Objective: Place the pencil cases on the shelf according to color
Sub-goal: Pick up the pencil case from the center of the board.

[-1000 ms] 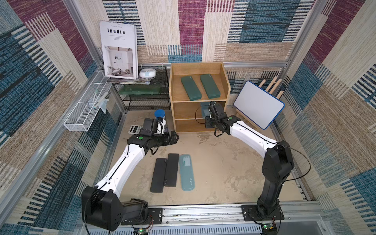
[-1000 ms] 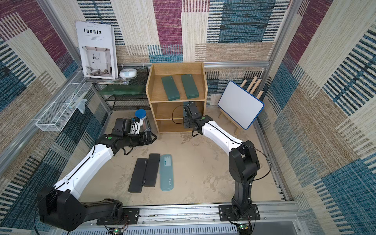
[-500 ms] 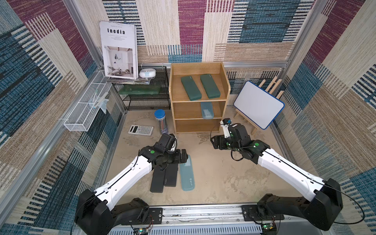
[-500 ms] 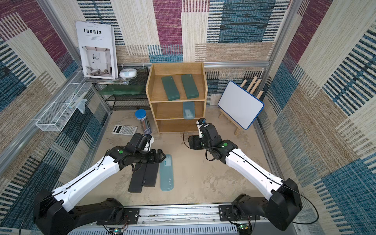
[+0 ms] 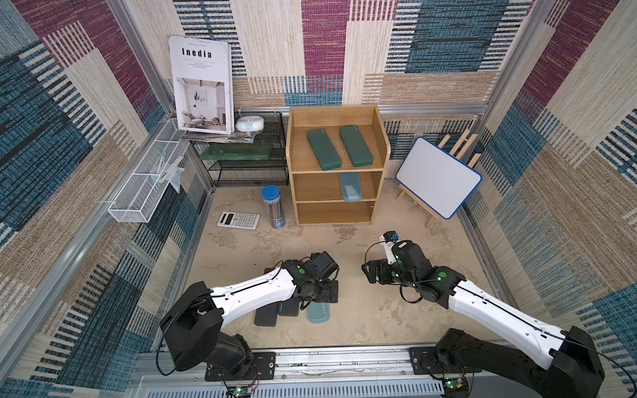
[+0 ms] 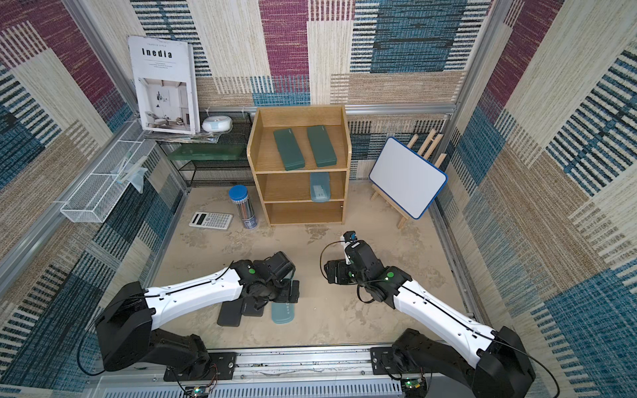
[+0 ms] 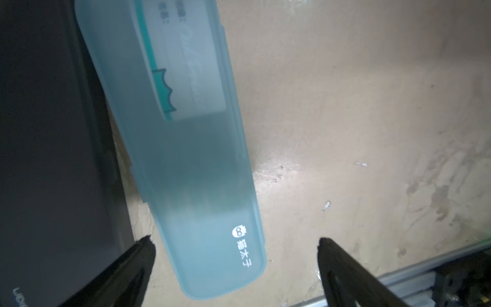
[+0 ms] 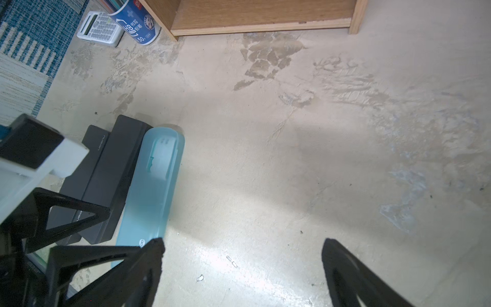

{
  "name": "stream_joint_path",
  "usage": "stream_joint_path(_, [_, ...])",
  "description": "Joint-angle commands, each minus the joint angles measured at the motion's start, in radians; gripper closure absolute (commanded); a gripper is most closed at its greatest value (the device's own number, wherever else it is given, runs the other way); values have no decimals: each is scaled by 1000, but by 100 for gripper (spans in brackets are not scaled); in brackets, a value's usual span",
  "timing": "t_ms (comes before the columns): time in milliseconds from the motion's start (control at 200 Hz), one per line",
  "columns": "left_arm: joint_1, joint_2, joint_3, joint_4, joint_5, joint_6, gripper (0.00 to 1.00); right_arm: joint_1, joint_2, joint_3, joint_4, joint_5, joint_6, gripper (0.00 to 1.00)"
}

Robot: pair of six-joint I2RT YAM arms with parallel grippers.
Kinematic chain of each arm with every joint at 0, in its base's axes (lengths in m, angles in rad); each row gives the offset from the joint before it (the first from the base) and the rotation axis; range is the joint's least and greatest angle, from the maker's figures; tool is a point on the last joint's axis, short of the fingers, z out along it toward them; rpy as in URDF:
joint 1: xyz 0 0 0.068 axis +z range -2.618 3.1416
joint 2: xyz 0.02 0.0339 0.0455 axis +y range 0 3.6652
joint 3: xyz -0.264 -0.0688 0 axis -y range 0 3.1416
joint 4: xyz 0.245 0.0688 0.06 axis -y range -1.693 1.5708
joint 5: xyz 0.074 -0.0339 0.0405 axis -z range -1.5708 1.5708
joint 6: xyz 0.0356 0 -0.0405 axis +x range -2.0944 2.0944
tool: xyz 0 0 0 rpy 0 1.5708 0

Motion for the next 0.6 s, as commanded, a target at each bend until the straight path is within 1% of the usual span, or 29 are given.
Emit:
stream_joint_path(0, [-4, 28, 10, -2, -59, -55, 0, 1, -15, -17, 4, 17, 7, 1])
stream_joint_path(225, [-3, 77, 8, 17, -68, -94, 0, 2, -4, -42, 15, 12, -2, 0])
stream_joint_path(361, [-3, 116, 1, 29, -79, -122, 1, 3, -9, -33, -10, 27, -19, 0])
stream_joint_path(531, [-7, 175, 2, 92, -38, -139, 0, 3, -39, -36, -35, 54, -34, 1])
stream_joint_path(596, [-20, 209, 38, 96, -30, -129, 1, 3, -49, -38, -45, 63, -35, 1])
